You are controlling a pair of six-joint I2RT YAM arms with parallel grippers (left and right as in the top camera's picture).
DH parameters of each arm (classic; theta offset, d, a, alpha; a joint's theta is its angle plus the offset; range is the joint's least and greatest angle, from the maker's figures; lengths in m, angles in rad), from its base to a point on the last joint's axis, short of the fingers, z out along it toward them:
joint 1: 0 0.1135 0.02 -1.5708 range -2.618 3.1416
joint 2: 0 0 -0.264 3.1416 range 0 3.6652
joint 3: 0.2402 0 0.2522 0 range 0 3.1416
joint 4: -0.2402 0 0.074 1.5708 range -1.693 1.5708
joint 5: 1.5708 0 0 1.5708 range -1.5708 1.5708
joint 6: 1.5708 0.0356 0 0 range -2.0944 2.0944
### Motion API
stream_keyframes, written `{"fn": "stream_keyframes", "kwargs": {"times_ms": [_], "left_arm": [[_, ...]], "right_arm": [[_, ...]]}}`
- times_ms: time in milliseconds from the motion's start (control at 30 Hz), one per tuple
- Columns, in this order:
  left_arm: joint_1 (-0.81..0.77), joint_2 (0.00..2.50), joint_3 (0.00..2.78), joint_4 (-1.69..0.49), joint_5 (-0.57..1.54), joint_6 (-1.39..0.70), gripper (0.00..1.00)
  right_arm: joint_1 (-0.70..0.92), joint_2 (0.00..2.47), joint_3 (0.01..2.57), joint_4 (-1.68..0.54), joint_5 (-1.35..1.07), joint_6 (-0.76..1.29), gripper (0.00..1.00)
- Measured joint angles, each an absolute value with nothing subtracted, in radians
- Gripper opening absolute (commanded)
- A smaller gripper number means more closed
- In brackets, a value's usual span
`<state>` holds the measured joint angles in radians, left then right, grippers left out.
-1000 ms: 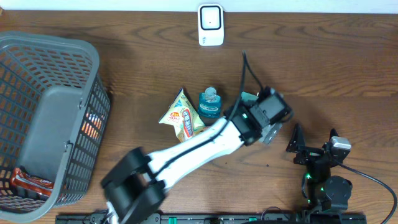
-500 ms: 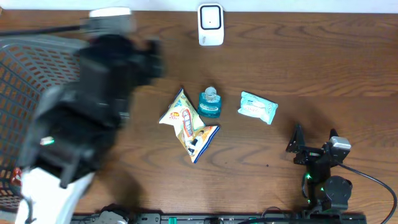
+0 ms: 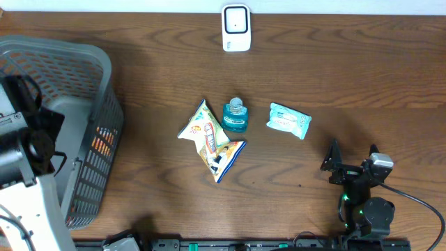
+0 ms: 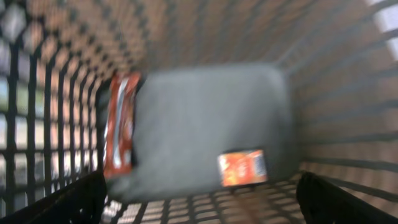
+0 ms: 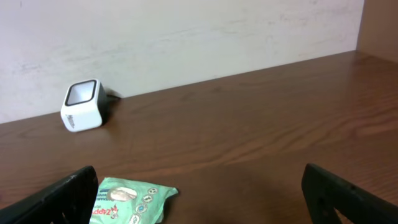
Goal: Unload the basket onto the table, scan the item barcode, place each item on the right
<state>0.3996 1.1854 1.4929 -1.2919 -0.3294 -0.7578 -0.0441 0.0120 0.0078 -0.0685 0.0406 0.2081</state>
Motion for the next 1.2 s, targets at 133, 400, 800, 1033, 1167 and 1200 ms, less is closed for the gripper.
{"fn": "stream_keyframes", "kwargs": {"times_ms": [133,400,800,1033,1167,1200], "left_arm": [[0.499,1.192,1.336,-1.223,-0.239,-0.802,0.97],[0.582,1.193,1.191,-1.140,-0.200,-0.816,0.97],[0.600,1.192,1.051,-1.043,-0.186,-0.827,0.97],[0.600,1.192,0.978,-0.968,-0.185,-0.836,0.97],[0.600,1.192,0.952,-0.944,-0.185,-0.838,0.97],[0.600,1.192,0.949,-0.938,-0.185,-0.838,0.97]], "right_arm": [[-0.044,0.012,0.008,-0.069,0.041,0.208,0.99],[-0.044,0.012,0.008,-0.069,0.041,0.208,0.99],[-0.044,0.012,0.008,-0.068,0.041,0.208,0.99],[-0.044,0.012,0.008,-0.068,0.041,0.208,0.99],[-0.044,0.012,0.008,-0.068,0.041,0.208,0.99],[-0.044,0.012,0.008,-0.068,0.041,0.208,0.99]]}}
